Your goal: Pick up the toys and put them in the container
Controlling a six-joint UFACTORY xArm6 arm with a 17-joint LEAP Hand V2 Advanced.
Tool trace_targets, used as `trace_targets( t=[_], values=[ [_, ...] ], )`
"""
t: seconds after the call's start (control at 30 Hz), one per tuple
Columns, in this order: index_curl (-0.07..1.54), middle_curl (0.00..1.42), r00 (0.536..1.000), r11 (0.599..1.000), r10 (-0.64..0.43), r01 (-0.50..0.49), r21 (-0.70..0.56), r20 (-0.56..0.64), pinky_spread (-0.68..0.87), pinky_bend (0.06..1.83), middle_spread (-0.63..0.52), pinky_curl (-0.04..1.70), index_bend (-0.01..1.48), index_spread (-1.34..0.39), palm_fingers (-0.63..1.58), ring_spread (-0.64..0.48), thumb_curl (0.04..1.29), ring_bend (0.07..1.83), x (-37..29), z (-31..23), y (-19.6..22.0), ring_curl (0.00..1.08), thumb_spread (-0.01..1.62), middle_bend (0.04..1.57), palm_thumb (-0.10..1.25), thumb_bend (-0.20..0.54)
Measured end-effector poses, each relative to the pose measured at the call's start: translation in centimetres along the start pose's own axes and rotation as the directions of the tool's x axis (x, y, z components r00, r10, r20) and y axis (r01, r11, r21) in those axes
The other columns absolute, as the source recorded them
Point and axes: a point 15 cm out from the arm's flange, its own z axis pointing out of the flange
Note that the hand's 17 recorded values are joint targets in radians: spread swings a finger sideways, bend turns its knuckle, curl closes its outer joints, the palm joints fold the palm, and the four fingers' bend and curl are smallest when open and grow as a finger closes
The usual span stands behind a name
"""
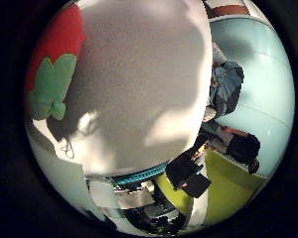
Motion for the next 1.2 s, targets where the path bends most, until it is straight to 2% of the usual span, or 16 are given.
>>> trace_targets(
  t=[0.07,0.13,0.2,0.3,0.4,0.6,0.77,0.97,1.2],
  values=[
    [0.48,0.56,1.000,1.000,0.001,-0.001,0.000,0.002,-0.45,0.87,-0.34,0.32,0.29,-0.48,1.35,-0.33,0.39,0.94,0.0,0.0,0.0,0.41,1.04,0.65,0.77,-0.018],
    [0.57,0.63,1.000,1.000,0.000,0.000,0.003,0.000,-0.43,1.00,-0.32,0.39,0.43,-0.49,1.36,-0.31,0.41,1.06,0.1,-0.1,-0.1,0.47,1.02,0.80,0.80,-0.014],
    [0.69,0.71,1.000,1.000,-0.003,0.003,-0.001,-0.005,-0.37,1.15,-0.29,0.47,0.60,-0.48,1.30,-0.28,0.43,1.18,0.2,-0.3,0.0,0.52,1.01,0.96,0.85,-0.011],
    [0.84,0.79,1.000,1.000,-0.002,0.002,-0.011,-0.006,-0.29,1.30,-0.24,0.58,0.82,-0.44,1.19,-0.25,0.50,1.31,0.2,-0.7,0.4,0.60,0.98,1.13,0.99,0.013],
    [0.92,0.84,1.000,1.000,0.003,-0.003,-0.023,-0.004,-0.24,1.38,-0.22,0.66,0.92,-0.41,1.10,-0.24,0.56,1.38,0.2,-1.0,0.7,0.65,0.95,1.21,1.06,0.002],
    [1.01,0.87,1.000,0.996,0.010,-0.009,-0.090,0.001,-0.19,1.40,-0.19,0.79,0.97,-0.36,1.03,-0.23,0.66,1.42,0.4,-4.8,3.0,0.72,0.90,1.27,1.09,-0.012],
    [1.04,0.89,0.999,0.999,0.013,-0.012,0.035,-0.031,-0.16,1.38,-0.18,0.88,0.98,-0.35,1.00,-0.23,0.71,1.43,0.8,-11.1,4.2,0.75,0.86,1.31,1.08,-0.015],
    [1.07,0.89,0.998,0.998,0.017,-0.013,0.061,-0.065,-0.16,1.34,-0.17,0.99,0.99,-0.33,0.98,-0.23,0.75,1.42,0.8,-18.2,8.2,0.78,0.84,1.32,1.07,-0.016],
    [1.08,0.89,0.995,0.992,-0.022,0.034,0.125,-0.094,-0.17,1.28,-0.17,1.10,0.99,-0.32,0.99,-0.23,0.79,1.41,-1.2,-26.6,10.5,0.81,0.83,1.32,1.06,-0.015]
  ],
)
